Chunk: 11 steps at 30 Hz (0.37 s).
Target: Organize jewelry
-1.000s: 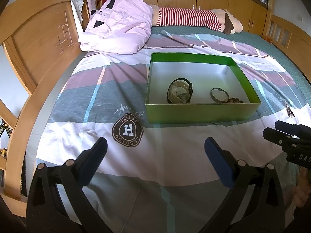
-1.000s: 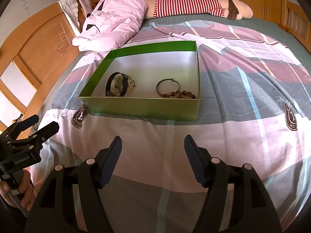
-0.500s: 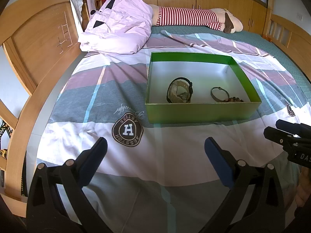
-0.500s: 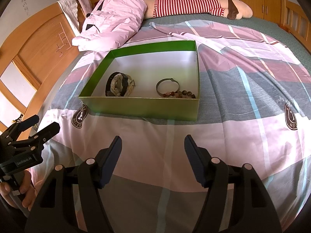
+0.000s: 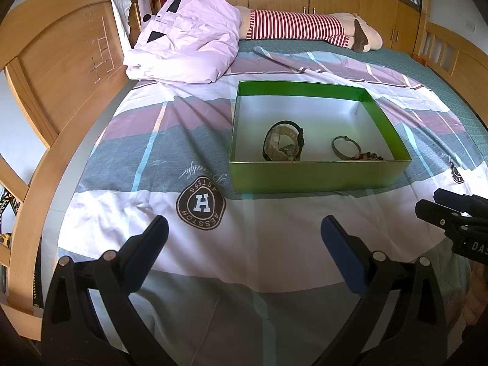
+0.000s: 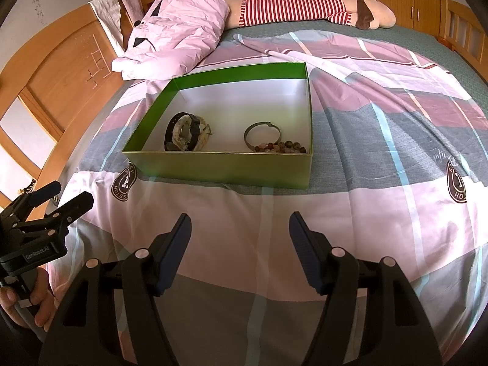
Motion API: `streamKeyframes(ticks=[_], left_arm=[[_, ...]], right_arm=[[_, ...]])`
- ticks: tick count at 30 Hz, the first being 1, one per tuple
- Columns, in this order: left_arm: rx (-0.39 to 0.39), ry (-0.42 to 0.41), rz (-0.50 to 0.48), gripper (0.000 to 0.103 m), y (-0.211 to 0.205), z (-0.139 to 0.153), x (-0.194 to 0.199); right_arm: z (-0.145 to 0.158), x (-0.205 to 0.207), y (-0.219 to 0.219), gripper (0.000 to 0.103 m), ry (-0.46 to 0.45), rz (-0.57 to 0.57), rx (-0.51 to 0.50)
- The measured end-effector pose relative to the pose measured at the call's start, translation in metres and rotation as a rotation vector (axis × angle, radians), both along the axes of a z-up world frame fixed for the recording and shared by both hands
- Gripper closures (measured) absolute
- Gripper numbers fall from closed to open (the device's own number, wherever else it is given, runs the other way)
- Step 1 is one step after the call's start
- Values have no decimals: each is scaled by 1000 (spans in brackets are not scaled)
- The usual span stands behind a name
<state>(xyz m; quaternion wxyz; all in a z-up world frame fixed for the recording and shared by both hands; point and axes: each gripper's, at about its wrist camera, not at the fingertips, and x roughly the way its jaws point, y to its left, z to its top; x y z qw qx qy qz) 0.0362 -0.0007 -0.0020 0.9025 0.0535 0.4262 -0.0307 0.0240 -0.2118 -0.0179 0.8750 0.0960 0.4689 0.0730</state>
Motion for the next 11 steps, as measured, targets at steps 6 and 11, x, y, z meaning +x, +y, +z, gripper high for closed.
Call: streamKeyframes(ticks=[6,11], left_arm=[[0,5,1,2,1,-1,1],[-12,13,6,2,3,-1,2]], right_arm=[[0,-1,1,36,3,-1,1],[0,-1,1,36,4,-1,2]])
